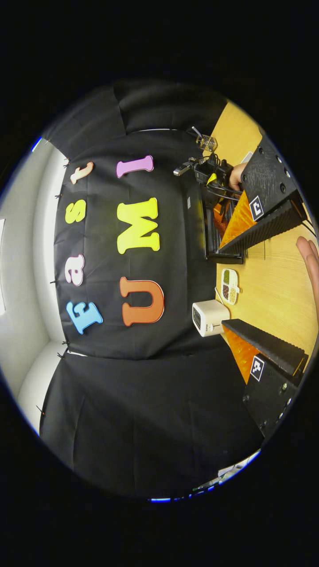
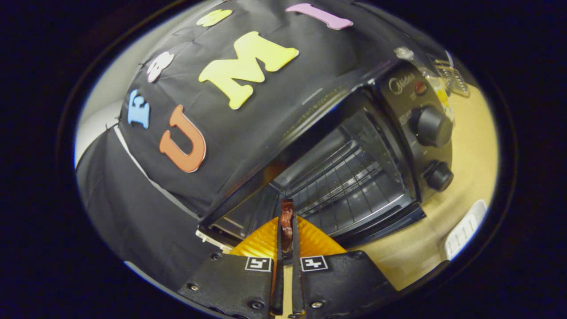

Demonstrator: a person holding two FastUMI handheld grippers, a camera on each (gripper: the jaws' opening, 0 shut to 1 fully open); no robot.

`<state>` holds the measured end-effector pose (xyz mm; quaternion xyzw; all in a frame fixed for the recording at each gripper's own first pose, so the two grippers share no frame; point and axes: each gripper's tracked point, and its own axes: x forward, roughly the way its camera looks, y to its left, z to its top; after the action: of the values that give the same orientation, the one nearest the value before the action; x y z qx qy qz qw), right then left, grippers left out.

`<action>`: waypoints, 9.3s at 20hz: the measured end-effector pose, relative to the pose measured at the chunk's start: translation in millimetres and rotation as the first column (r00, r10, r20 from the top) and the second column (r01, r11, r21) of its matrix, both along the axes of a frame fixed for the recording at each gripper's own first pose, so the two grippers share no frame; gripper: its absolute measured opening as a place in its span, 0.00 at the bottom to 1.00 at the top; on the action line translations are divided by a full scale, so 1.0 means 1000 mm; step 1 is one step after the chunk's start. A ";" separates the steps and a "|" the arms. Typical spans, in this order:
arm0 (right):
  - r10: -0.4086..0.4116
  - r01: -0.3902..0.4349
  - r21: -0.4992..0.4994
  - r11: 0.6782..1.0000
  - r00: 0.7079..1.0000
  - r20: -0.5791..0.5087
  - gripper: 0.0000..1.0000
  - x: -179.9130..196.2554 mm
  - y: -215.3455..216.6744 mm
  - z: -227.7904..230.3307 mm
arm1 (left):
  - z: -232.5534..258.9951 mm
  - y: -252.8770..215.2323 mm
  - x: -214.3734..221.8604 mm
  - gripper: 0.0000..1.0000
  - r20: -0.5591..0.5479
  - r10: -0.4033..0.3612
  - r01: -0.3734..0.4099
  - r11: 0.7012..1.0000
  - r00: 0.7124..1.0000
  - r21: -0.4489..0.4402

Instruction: Open the electric oven with the left hand, put the food in, and close the electric oven.

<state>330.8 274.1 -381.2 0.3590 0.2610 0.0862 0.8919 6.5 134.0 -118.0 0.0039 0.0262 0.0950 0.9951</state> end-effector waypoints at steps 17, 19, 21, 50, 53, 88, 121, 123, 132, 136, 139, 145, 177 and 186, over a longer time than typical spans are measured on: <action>-0.146 0.167 -0.252 0.953 0.984 0.101 0.64 0.013 -0.065 0.011 | -0.017 -0.015 -0.006 0.94 -0.053 -0.037 0.037 0.999 0.998 -0.001; -0.126 0.159 -0.286 0.945 0.984 0.129 1.00 -0.002 -0.068 0.025 | -0.017 -0.019 -0.011 0.94 -0.061 -0.049 0.048 0.999 0.997 -0.010; -0.117 0.150 -0.289 0.945 0.985 0.127 1.00 -0.018 -0.070 0.031 | -0.013 -0.021 -0.017 0.94 -0.056 -0.055 0.054 0.998 0.997 -0.014; 0.067 0.304 -0.543 0.783 0.826 0.559 1.00 -0.297 -0.168 0.323 | -0.085 -0.131 0.053 0.94 -0.132 -0.300 0.295 0.954 0.945 -0.053; 0.049 0.350 -0.559 0.751 0.816 0.577 1.00 -0.313 -0.190 0.330 | -0.115 -0.158 0.073 0.95 -0.173 -0.333 0.325 0.943 0.927 -0.071; -0.027 0.394 -0.562 0.727 0.834 0.550 0.95 -0.357 -0.266 0.307 | -0.224 -0.195 0.124 0.94 -0.422 -0.359 0.324 0.933 0.833 -0.153; -0.158 0.468 -0.622 0.628 0.859 0.486 1.00 -0.359 -0.363 0.289 | -0.054 -0.180 0.298 0.94 -0.202 -0.290 0.293 0.956 0.935 -0.016; -0.162 0.459 -0.619 0.637 0.865 0.475 1.00 -0.353 -0.362 0.284 | -0.044 -0.179 0.286 0.94 -0.196 -0.296 0.295 0.955 0.935 -0.036; -0.112 0.439 -0.609 0.660 0.860 0.498 0.96 -0.344 -0.334 0.295 | 0.036 -0.182 0.178 0.94 -0.093 -0.306 0.307 0.952 0.948 -0.002; -0.112 0.446 -0.595 0.669 0.852 0.512 0.96 -0.347 -0.331 0.302 | 0.064 -0.185 0.121 0.94 -0.045 -0.310 0.311 0.950 0.950 0.017; -0.117 0.451 -0.582 0.677 0.847 0.519 0.96 -0.354 -0.332 0.307 | 0.084 -0.184 0.079 0.94 0.013 -0.303 0.302 0.952 0.953 0.044; -0.096 0.444 -0.596 0.670 0.847 0.523 1.00 -0.361 -0.336 0.310 | 0.091 -0.174 0.011 0.94 0.071 -0.267 0.265 0.963 0.961 0.038; 0.009 0.363 -0.617 0.699 0.857 0.515 1.00 -0.361 -0.300 0.302 | 0.079 -0.140 -0.046 0.94 0.082 -0.165 0.166 0.986 0.983 -0.001; 0.054 0.327 -0.621 0.712 0.857 0.513 1.00 -0.363 -0.274 0.297 | 0.072 -0.135 -0.065 0.94 0.103 -0.164 0.169 0.985 0.981 -0.041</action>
<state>-32.6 0.4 -84.6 -0.0145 0.0078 0.0033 0.9999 -59.0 -0.9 -45.7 -0.0232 -0.0216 0.0108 0.9994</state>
